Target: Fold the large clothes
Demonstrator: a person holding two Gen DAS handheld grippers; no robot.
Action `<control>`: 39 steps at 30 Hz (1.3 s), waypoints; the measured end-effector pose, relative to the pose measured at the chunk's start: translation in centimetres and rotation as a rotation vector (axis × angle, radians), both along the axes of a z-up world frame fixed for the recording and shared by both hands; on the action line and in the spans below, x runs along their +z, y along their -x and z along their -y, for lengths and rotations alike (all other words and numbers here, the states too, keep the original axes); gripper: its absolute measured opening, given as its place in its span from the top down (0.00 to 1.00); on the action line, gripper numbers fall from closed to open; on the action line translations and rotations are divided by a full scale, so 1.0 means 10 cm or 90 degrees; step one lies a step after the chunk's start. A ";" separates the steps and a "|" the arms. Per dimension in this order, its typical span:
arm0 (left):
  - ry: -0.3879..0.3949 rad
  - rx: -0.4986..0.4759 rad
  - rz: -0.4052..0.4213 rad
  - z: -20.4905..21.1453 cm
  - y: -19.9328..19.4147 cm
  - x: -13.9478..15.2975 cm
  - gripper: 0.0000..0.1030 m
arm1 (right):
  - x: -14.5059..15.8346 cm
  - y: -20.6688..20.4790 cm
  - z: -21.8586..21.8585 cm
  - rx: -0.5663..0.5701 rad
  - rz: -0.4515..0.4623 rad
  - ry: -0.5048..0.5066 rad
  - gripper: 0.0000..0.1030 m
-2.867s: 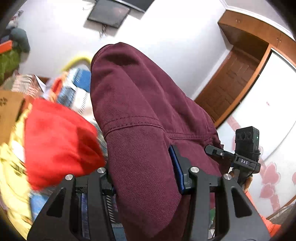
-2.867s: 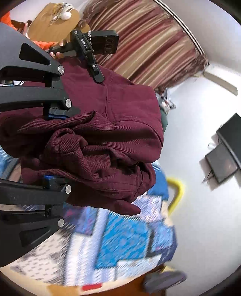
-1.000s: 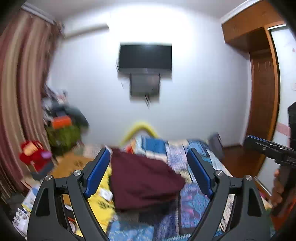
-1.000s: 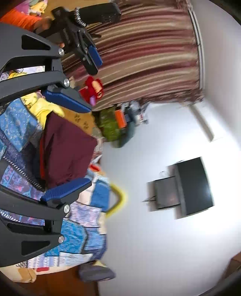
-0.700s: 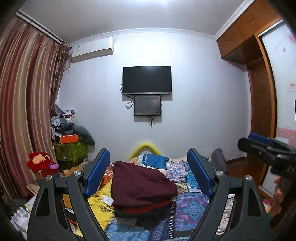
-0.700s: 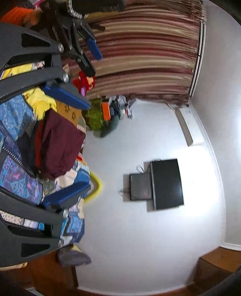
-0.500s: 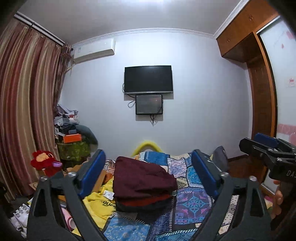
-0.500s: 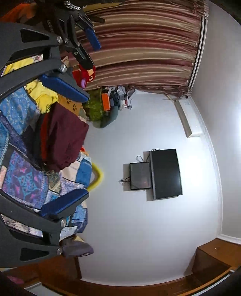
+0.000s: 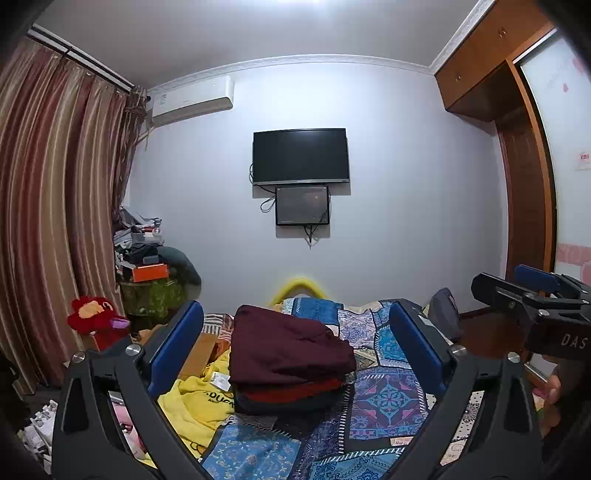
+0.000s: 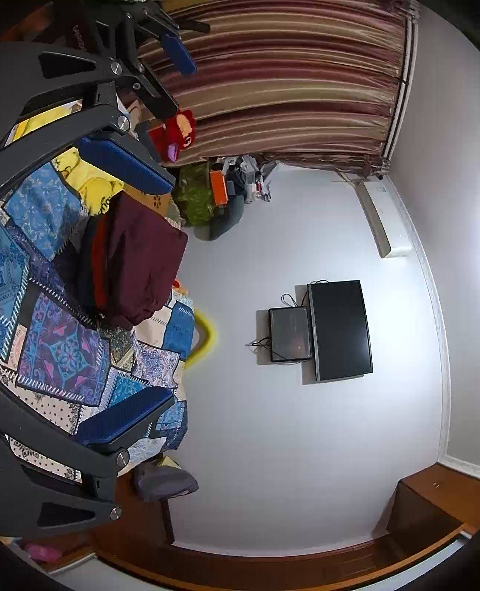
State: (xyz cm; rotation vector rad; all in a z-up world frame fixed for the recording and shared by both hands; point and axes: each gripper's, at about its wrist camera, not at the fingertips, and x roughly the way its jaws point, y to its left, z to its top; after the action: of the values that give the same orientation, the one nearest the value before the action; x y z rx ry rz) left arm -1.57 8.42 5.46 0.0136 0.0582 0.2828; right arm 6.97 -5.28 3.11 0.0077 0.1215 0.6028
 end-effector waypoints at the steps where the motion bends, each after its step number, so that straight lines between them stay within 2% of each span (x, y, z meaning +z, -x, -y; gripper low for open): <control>1: 0.002 -0.001 0.000 0.00 0.01 -0.01 0.02 | -0.01 0.01 0.00 0.001 0.001 0.001 0.00; 21: 0.019 0.010 -0.013 -0.12 -0.06 -0.09 0.01 | 0.00 0.05 -0.06 0.005 -0.014 0.032 0.00; 39: 0.036 0.012 -0.027 -0.19 -0.11 -0.17 0.00 | 0.03 0.03 -0.07 0.005 -0.023 0.034 0.00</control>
State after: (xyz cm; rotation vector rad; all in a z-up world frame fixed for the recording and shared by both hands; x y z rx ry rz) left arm -0.48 10.31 3.77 -0.0377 0.1086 0.2993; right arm 6.64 -4.58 3.37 -0.0328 0.1733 0.6072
